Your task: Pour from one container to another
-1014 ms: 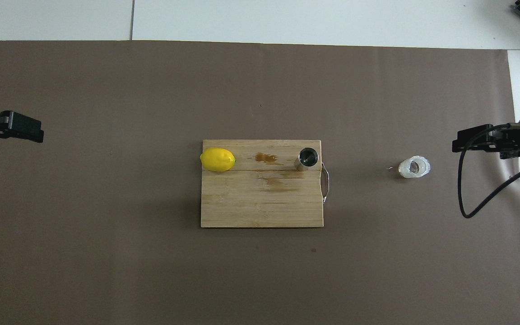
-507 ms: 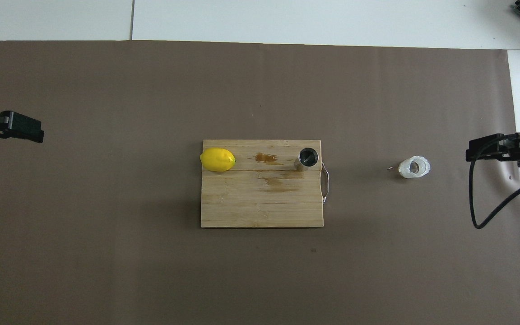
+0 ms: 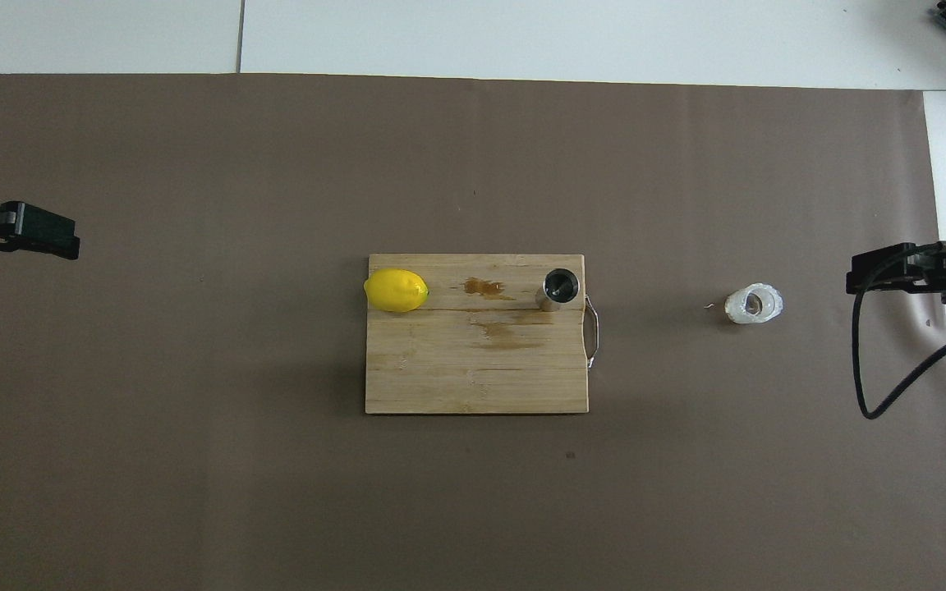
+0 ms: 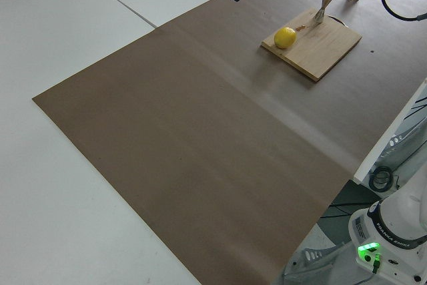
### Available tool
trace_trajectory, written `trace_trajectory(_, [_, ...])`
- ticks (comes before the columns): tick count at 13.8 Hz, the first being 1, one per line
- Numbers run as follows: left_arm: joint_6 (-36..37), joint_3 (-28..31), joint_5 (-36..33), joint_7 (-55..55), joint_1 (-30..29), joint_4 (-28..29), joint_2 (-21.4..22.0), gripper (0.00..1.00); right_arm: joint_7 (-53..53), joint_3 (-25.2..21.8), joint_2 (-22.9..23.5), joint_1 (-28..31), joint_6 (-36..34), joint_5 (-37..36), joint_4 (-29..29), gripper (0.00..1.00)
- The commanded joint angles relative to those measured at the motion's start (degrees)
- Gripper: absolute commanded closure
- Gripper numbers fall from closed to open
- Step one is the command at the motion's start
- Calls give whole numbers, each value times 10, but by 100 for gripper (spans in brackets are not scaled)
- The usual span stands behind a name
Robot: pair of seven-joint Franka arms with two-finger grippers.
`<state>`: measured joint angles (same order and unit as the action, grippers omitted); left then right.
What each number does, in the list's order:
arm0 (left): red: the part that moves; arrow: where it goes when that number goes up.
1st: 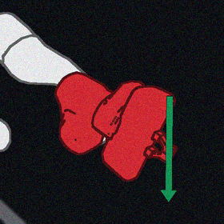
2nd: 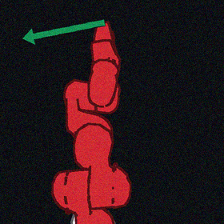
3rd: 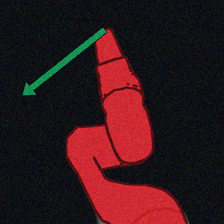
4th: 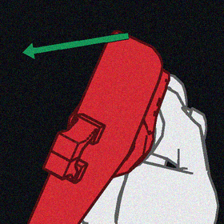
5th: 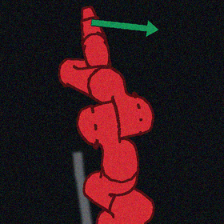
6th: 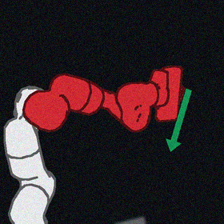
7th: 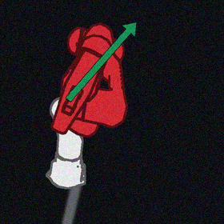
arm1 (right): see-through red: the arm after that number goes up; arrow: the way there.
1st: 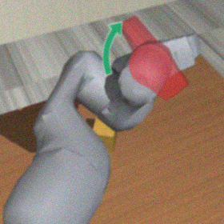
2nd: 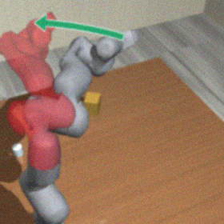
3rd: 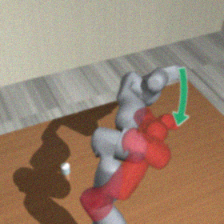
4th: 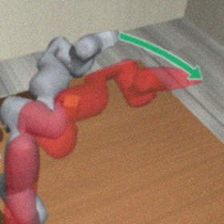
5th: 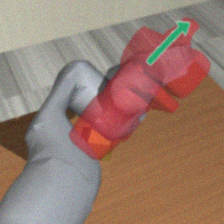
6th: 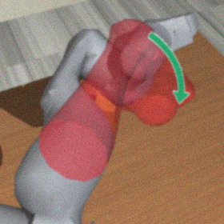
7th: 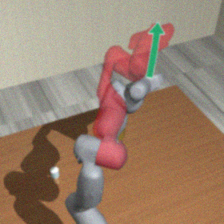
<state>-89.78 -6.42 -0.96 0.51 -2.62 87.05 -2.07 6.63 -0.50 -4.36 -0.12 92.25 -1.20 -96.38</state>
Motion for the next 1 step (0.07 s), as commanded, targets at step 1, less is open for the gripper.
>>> trace_trajectory(1, [-2, 0, 3, 0, -3, 19, 17, 0, 7, 8, 4, 5, -12, -5, 9, 0])
